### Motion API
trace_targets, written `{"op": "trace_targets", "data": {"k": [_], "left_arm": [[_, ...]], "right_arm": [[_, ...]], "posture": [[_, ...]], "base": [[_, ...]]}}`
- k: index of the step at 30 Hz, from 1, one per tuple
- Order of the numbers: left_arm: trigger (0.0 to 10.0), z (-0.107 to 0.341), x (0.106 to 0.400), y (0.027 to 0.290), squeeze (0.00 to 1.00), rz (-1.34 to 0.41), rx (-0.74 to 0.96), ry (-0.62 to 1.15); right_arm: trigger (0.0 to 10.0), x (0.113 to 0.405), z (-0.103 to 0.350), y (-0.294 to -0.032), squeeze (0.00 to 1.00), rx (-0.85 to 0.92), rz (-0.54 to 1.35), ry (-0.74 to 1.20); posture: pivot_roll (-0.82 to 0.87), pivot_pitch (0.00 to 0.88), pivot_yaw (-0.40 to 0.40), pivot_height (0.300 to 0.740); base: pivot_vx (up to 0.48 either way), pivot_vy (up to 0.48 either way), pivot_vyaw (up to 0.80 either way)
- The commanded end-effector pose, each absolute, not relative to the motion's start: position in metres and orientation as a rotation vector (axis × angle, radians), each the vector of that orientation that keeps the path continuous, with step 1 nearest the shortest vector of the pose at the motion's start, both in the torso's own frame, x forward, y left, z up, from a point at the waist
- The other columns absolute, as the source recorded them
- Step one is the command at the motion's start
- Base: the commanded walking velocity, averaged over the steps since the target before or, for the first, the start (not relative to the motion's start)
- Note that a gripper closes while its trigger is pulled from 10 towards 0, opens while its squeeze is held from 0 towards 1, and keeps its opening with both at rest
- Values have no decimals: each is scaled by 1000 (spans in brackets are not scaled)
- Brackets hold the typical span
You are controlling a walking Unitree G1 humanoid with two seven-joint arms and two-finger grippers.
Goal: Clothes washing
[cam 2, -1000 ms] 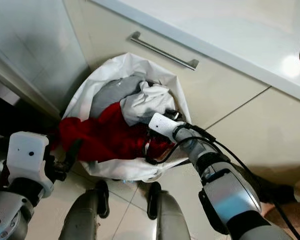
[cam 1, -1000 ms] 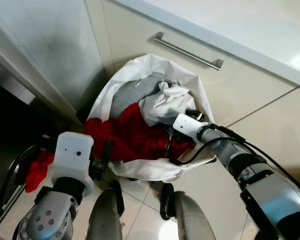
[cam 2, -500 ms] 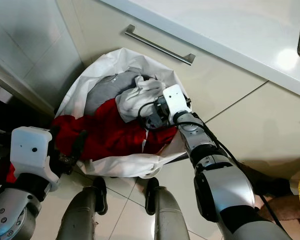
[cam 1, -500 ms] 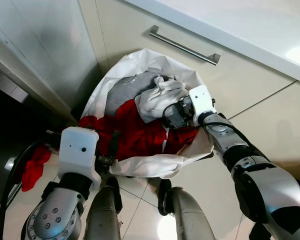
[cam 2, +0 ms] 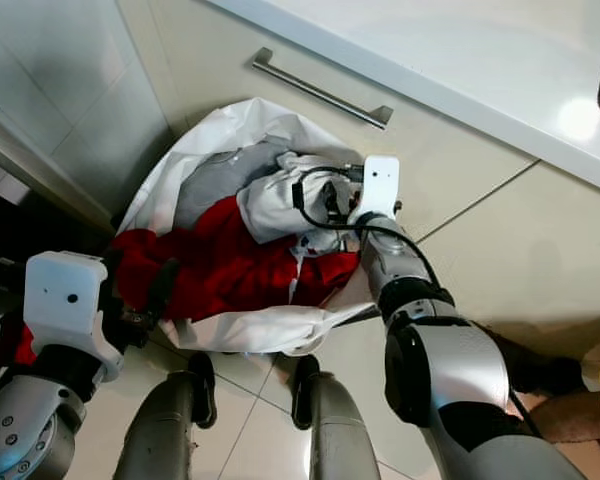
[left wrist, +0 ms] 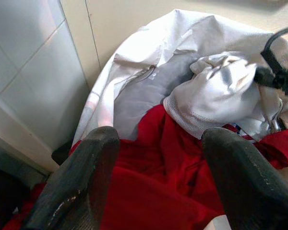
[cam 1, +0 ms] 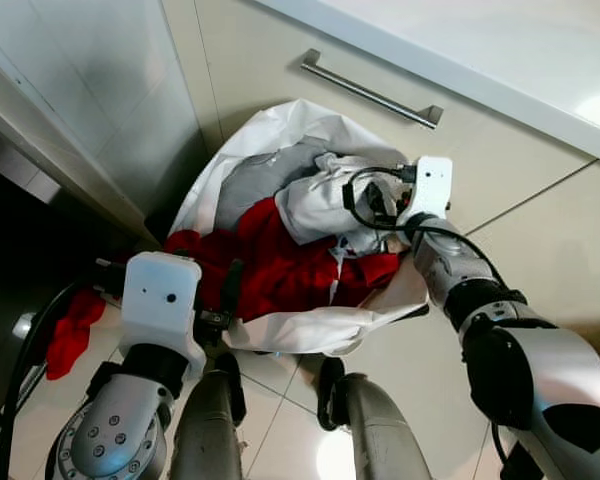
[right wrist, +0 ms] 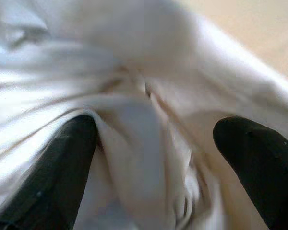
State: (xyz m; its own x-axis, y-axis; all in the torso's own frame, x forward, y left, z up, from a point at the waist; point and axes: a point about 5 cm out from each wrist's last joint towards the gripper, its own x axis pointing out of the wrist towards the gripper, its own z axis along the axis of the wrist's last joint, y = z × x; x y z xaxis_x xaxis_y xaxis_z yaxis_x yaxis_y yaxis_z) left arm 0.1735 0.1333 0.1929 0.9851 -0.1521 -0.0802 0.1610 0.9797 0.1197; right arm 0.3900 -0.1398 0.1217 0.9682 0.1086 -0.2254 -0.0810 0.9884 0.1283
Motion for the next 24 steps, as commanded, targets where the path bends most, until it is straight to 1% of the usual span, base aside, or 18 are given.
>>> {"op": "trace_targets", "data": {"k": [1,5,11,16,24], "left_arm": [[10000,197,168,132,0,-164,124,52],[10000,196,168,131,0,-168,125,55],[10000,195,167,130,0,-171,126,61],[10000,195,167,130,0,-171,128,60],[10000,198,168,129,0,-169,133,33]], "right_arm": [[10000,381,102,-141,1000,153,85,318],[10000,381,103,-137,1000,160,110,320],[10000,382,104,-132,1000,226,134,322],[10000,382,103,-132,1000,205,140,321],[10000,385,111,-134,1000,173,114,262]], "posture": [[161,436,-90,740],[159,437,-91,740],[157,441,-92,740],[159,442,-91,740],[150,436,-91,740]], "base": [[0,0,0],[0,0,0],[0,0,0],[0,0,0],[0,0,0]]}}
